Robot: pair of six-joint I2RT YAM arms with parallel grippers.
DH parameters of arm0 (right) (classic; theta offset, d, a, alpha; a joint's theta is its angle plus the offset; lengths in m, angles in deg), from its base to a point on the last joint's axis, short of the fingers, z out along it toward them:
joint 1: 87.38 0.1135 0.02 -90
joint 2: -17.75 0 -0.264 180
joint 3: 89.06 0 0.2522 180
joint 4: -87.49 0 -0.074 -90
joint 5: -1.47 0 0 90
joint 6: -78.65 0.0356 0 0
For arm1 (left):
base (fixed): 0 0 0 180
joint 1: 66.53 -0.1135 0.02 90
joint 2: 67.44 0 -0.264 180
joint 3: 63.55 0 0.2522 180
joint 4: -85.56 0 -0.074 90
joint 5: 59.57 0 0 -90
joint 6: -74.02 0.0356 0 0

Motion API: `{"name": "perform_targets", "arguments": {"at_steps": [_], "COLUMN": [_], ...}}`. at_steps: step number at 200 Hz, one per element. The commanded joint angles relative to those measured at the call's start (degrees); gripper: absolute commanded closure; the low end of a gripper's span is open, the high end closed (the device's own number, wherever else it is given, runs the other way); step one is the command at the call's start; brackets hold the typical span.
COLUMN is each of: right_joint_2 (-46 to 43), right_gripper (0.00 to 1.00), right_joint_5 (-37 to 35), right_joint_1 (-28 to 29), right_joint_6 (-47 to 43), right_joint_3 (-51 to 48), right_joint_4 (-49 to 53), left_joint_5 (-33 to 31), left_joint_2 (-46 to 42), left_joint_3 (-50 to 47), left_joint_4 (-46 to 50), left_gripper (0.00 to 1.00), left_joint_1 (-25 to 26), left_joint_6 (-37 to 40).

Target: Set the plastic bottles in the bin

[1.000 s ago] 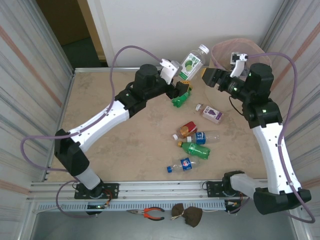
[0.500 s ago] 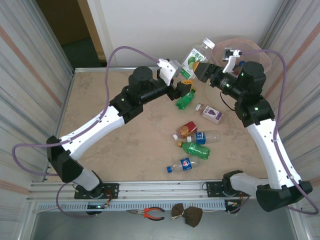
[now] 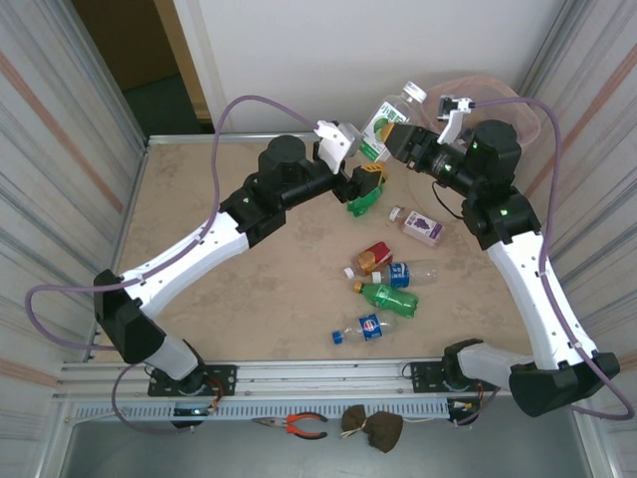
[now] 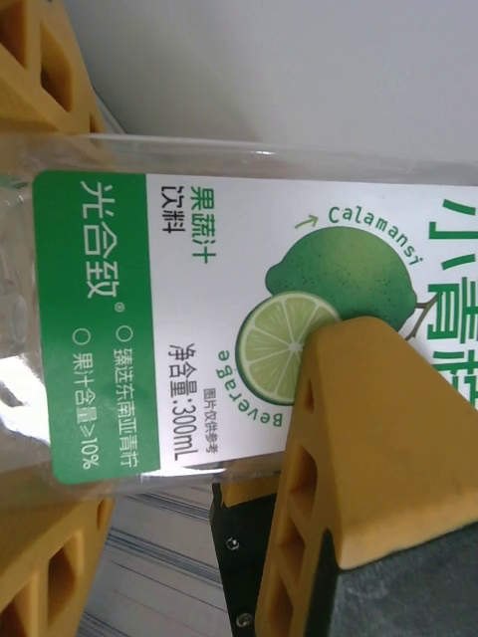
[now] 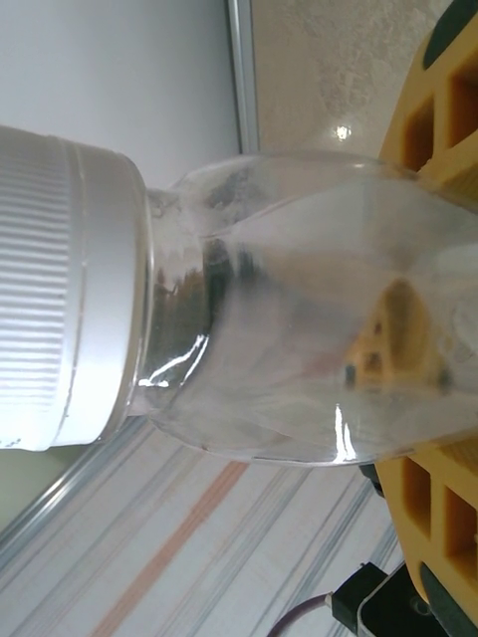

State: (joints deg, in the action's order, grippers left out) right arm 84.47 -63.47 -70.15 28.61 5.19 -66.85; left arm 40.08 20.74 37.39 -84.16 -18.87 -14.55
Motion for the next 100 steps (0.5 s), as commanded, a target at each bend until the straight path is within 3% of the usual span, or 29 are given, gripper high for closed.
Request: {"name": "perform_targets", "arguments": {"at_steps": [1,40,100], "right_joint_2": [-0.3,1.0,8.1], "right_gripper": [0.56,0.56,0.57], "right_joint_5": [-3.2,-3.4,-3.6], "right_joint_1": [-0.4,-5.3,-19.9], "right_joint_6": [-2.7,-5.1,-11.9], "right_joint_3": [2.8,6.4,16.7], "right_joint_4": [2.9,7.8,21.2], "left_joint_5": [0.5,-0.8,-2.9], "left_joint_2": [-3.1,-6.1,-10.4], "left_joint_3": [-0.9,-3.9,-9.0], "left_joint_4": [-3.5,-2.9,-0.2], "left_gripper": [0.24,0.18,0.18], "left_joint_1": [0.2,0.2,0.2], "left_joint_6": [-0.2,0.1,0.0]}}
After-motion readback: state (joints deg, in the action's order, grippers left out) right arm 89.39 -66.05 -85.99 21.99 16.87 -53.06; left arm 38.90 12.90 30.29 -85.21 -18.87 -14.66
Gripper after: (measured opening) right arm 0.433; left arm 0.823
